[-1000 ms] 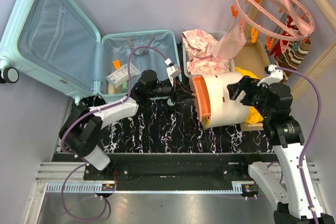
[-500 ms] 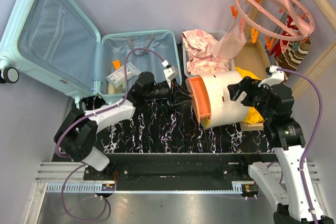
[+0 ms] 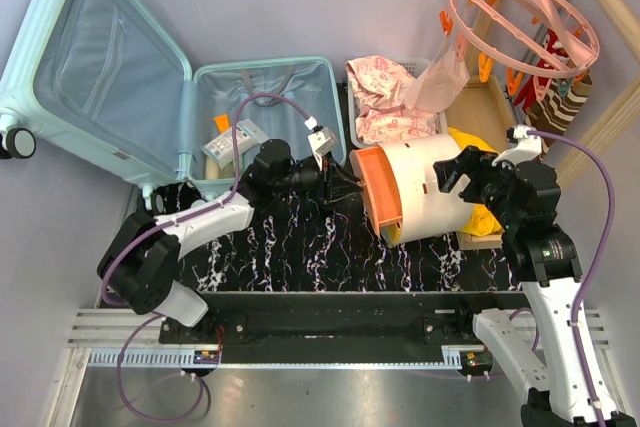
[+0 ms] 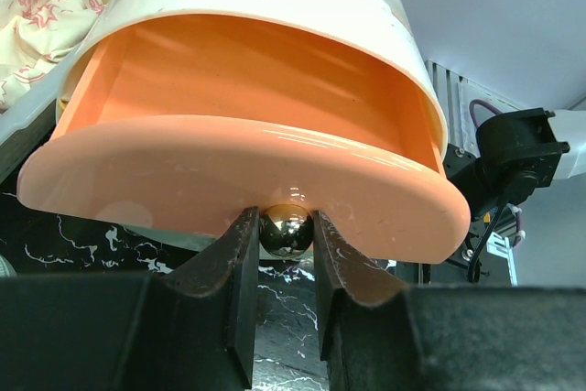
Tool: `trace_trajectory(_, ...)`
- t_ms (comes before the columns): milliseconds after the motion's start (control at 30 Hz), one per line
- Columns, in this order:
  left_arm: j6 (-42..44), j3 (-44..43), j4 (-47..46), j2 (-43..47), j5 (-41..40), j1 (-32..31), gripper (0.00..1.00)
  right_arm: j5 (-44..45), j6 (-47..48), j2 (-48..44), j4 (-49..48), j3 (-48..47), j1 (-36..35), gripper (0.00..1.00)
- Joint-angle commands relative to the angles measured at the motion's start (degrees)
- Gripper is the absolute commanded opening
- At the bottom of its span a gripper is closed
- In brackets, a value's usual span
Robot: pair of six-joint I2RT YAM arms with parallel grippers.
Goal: Open, take out, and arrange the luggage
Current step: Open the drawer in the storage box.
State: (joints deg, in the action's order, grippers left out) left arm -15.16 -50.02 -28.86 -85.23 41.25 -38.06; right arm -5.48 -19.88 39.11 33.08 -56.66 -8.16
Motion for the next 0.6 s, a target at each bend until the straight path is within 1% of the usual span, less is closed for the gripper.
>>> trace_trajectory(0,1.0,0.6,0.0,2.0,1.0,0.0,0.17,0.3,0.7,-0.4,0.2,-1.0,-0.3,0.92)
trace_trajectory(33,1.1,0.6,0.4,2.1,1.0,-0.1,0.21,0.3,0.6,-0.6,0.1,-0.9,-0.3,0.92)
trace_trajectory(67,1.2,0.6,0.6,2.2,0.8,-0.1,0.32,0.4,0.7,-0.5,0.1,-0.9,-0.3,0.92)
trace_trajectory(133,1.4,1.1,0.6,3.0,0.3,0.0,0.43,0.3,0.7,-0.7,0.1,-0.9,-0.3,0.92)
trace_trajectory(167,1.6,1.2,0.6,3.2,0.1,-0.1,0.56,0.3,0.7,-0.8,0.2,-0.9,-0.3,0.91)
trace_trajectory(300,3.1,2.2,1.6,5.2,-1.3,0.0,0.8,0.5,0.7,-1.0,0.4,-1.0,-0.3,0.92)
trace_trajectory(367,3.5,3.1,1.7,6.9,-2.1,0.0,0.82,0.6,0.8,-1.1,0.3,-1.1,-0.3,0.92)
trace_trajectory(400,3.6,3.4,1.7,7.3,-2.4,0.3,0.84,0.5,0.9,-0.9,0.4,-1.1,-0.3,0.92)
trace_trajectory(500,4.5,4.6,3.2,10.3,-4.0,0.7,0.87,0.5,0.8,-1.0,0.4,-1.1,-0.4,0.92)
trace_trajectory(533,4.8,5.1,4.2,11.3,-4.7,0.9,0.9,0.5,0.8,-1.0,0.4,-1.2,-0.3,0.92)
trace_trajectory(567,4.9,6.9,4.3,12.4,-7.0,1.0,0.93,0.5,0.8,-1.1,0.5,-1.3,-0.3,0.92)
